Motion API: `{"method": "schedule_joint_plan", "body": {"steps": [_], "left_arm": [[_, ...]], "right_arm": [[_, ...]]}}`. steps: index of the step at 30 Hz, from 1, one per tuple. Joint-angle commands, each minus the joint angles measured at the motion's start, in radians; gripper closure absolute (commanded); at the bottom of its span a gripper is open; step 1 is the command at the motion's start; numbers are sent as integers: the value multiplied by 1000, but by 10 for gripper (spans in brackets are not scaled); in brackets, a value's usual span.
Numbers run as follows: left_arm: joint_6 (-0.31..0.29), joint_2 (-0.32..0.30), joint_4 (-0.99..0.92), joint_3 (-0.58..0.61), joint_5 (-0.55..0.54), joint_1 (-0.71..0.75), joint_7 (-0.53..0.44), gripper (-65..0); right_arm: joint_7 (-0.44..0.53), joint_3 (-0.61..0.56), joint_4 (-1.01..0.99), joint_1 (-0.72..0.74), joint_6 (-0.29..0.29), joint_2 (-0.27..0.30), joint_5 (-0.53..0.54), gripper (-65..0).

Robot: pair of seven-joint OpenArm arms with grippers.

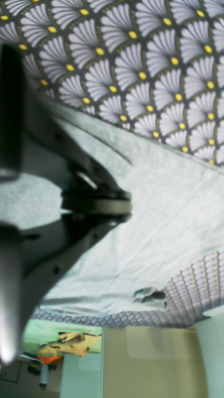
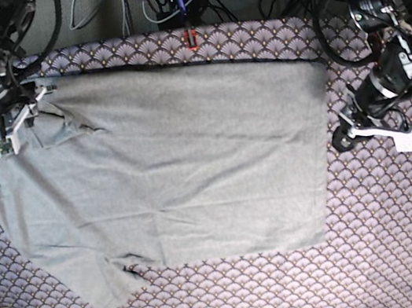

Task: Fold the T-shirt properly
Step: 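Move the right gripper to the shirt edge near the sleeve and grasp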

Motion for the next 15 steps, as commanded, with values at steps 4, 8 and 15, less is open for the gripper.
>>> {"method": "schedule_joint_plan", "body": {"steps": [4,8,15], "left_arm": [[-8,-7,22,-4,-16,-17,-10,0],[-8,-5,22,-4,-16,-16,-10,0],[-8,-5,23,-4,-16,-13,-10,0]], "right_arm": [[79,3,-46,5,-4,6,3,-270],[127,5,-96,3,-4,6,0,-270],[132,5,-159,8,-4,38,4,-266]]}}
